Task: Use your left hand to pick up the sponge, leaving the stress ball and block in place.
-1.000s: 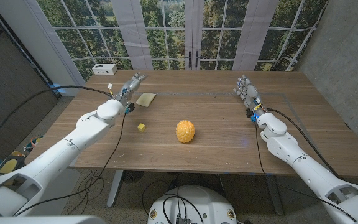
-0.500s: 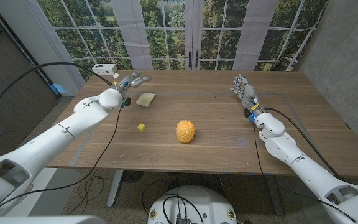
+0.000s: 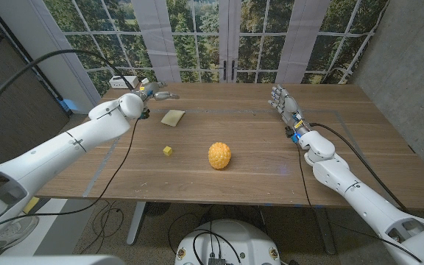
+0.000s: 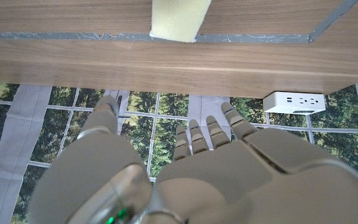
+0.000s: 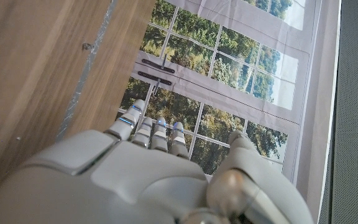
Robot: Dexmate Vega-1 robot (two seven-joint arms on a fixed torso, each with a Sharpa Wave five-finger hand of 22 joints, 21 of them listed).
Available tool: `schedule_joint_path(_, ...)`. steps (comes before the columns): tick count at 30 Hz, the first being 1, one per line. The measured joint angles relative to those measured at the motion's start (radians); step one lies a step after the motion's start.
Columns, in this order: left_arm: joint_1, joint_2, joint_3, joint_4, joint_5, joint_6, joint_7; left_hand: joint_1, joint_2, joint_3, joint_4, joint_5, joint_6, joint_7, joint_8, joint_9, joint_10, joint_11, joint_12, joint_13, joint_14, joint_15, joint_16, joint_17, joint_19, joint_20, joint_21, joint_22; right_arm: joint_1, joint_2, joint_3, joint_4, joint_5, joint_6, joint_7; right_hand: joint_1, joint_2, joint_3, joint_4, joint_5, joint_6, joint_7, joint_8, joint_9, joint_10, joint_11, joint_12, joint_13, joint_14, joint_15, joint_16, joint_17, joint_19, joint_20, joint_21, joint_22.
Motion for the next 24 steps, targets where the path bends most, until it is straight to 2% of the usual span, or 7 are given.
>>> schedule_joint_path(7, -0.094, 0.006, 0.084, -0.002, 0.134, 0.049, -0.126, 0.078, -0.039, -0.007, -0.002, 0.030, 0.022, -0.022, 0.000, 0.005, 0.025, -0.014, 0.000, 0.002, -0.012, 0.000, -0.007, 0.000, 0.007, 0.007, 0.000, -0.001, 0.000, -0.002, -0.004, -0.009, -0.012, 0.003, -0.007, 0.000, 0.000, 0.000, 0.000, -0.003, 0.000, 0.000, 0.000, 0.000, 0.003, 0.003, 0.000, 0.000, 0.000, 0.000, 0.000, 0.000, 0.005, 0.005, 0.000, 0.000)
schedule_joint_path(10, -0.136, 0.005, 0.118, 0.007, 0.190, 0.051, -0.187, 0.117, -0.053, -0.016, -0.003, 0.050, 0.022, -0.024, -0.001, 0.005, 0.025, -0.014, 0.000, 0.002, -0.019, 0.003, -0.007, 0.000, 0.007, 0.007, -0.003, -0.001, 0.000, -0.003, -0.004, -0.013, -0.016, 0.003, -0.012, 0.000, 0.000, 0.000, 0.000, -0.005, 0.005, -0.005, 0.000, 0.000, 0.003, 0.003, 0.000, 0.000, 0.000, 0.000, 0.000, 0.004, 0.005, 0.005, 0.000, 0.000)
schedule_joint_path(15, -0.202, -0.009, 0.167, 0.032, 0.274, 0.052, -0.297, 0.193, -0.090, -0.039, 0.003, 0.088, -0.017, -0.024, -0.023, 0.005, -0.001, -0.014, -0.016, 0.007, -0.054, 0.002, -0.019, 0.000, -0.007, -0.002, -0.019, -0.001, -0.003, -0.003, -0.004, -0.017, -0.019, 0.003, -0.017, 0.000, 0.000, 0.000, 0.000, -0.005, 0.009, -0.002, 0.000, 0.000, 0.003, 0.003, 0.000, 0.000, 0.000, 0.000, 0.000, 0.005, 0.005, 0.005, 0.000, 0.000)
schedule_joint_path(16, -0.218, -0.015, 0.181, 0.041, 0.297, 0.051, -0.330, 0.202, -0.093, -0.040, 0.004, 0.092, -0.021, -0.027, -0.024, 0.005, -0.004, -0.014, -0.020, 0.007, -0.061, 0.003, -0.019, 0.000, -0.018, -0.006, -0.021, -0.001, -0.003, -0.003, -0.004, -0.017, -0.020, 0.004, -0.017, 0.000, 0.000, 0.000, 0.000, -0.005, 0.009, -0.002, 0.000, 0.000, 0.003, 0.003, 0.000, 0.000, 0.000, 0.000, 0.000, 0.005, 0.005, 0.005, 0.000, 0.000)
schedule_joint_path(20, -0.253, -0.029, 0.209, 0.059, 0.344, 0.049, -0.396, 0.234, -0.100, -0.059, 0.011, 0.106, -0.035, -0.041, -0.028, 0.006, -0.012, -0.021, -0.024, 0.007, -0.083, 0.000, -0.019, 0.000, -0.064, 0.008, -0.040, -0.001, -0.003, -0.003, -0.005, -0.016, -0.022, 0.008, -0.018, 0.000, 0.000, 0.000, 0.000, -0.005, 0.009, -0.002, 0.000, 0.000, 0.003, 0.003, 0.000, 0.000, 0.000, 0.000, 0.000, 0.005, 0.005, 0.005, 0.000, 0.000)
schedule_joint_path(23, -0.298, -0.050, 0.245, 0.085, 0.404, 0.047, -0.482, 0.270, -0.094, -0.079, 0.016, 0.121, -0.046, -0.052, -0.028, 0.009, -0.024, -0.034, -0.031, 0.007, -0.102, -0.008, -0.019, -0.003, -0.139, 0.038, -0.059, -0.001, 0.000, -0.002, -0.006, -0.013, -0.024, 0.011, -0.017, 0.000, 0.000, 0.000, 0.000, -0.005, 0.009, -0.002, 0.000, 0.000, 0.003, 0.003, 0.000, 0.000, 0.000, 0.000, 0.000, 0.005, 0.005, 0.005, 0.000, 0.000)
schedule_joint_path(24, -0.301, -0.051, 0.247, 0.087, 0.404, 0.047, -0.482, 0.276, -0.089, -0.083, 0.020, 0.123, -0.049, -0.056, -0.028, 0.009, -0.028, -0.038, -0.031, 0.007, -0.105, -0.011, -0.019, -0.003, -0.164, 0.047, -0.062, -0.001, 0.000, -0.002, -0.006, -0.013, -0.024, 0.012, -0.017, 0.000, 0.000, 0.000, 0.000, -0.005, 0.009, -0.002, 0.000, 0.000, 0.003, 0.003, 0.000, 0.000, 0.000, 0.000, 0.000, 0.005, 0.005, 0.005, 0.000, 0.000)
